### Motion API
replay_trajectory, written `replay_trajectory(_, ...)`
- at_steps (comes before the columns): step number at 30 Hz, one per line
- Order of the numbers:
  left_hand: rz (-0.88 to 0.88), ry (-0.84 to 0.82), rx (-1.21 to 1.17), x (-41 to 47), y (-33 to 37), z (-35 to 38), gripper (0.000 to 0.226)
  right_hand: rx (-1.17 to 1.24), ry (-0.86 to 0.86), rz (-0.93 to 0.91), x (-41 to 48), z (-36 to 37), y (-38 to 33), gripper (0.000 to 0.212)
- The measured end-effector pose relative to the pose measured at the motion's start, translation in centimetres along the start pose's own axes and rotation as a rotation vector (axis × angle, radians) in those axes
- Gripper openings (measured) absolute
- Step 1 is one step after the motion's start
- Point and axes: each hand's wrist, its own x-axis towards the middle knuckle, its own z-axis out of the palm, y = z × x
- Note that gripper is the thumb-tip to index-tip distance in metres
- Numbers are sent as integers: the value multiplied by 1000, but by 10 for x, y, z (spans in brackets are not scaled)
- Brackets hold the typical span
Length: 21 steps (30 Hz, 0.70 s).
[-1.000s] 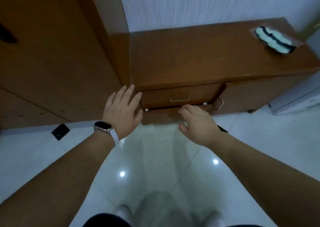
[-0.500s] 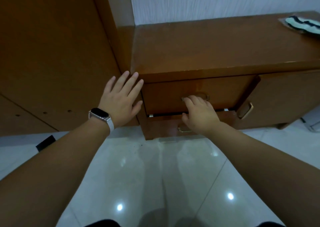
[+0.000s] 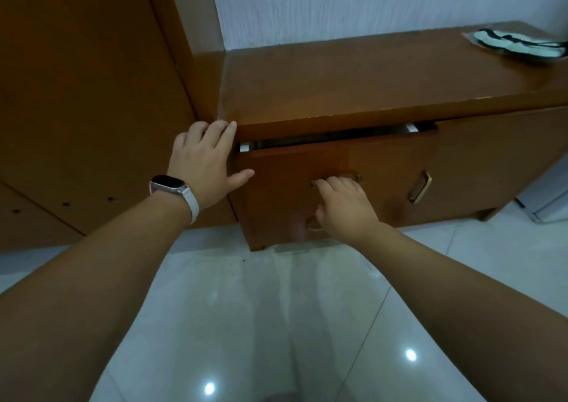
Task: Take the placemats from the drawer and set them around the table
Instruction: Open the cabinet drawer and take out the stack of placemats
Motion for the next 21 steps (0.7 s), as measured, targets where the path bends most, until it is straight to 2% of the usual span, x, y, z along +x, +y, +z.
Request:
replay_trajectory(7, -6, -19, 32, -4, 3, -4, 103, 9, 58, -49, -38, -2, 0, 49)
replay_trajectory(11, -9, -43, 10, -11, 2, -4, 109, 15, 31, -71, -53, -4, 2, 53)
replay_trajectory(21, 38, -60, -149, -27, 11, -8, 92, 40, 44, -79, -72, -4, 2, 52)
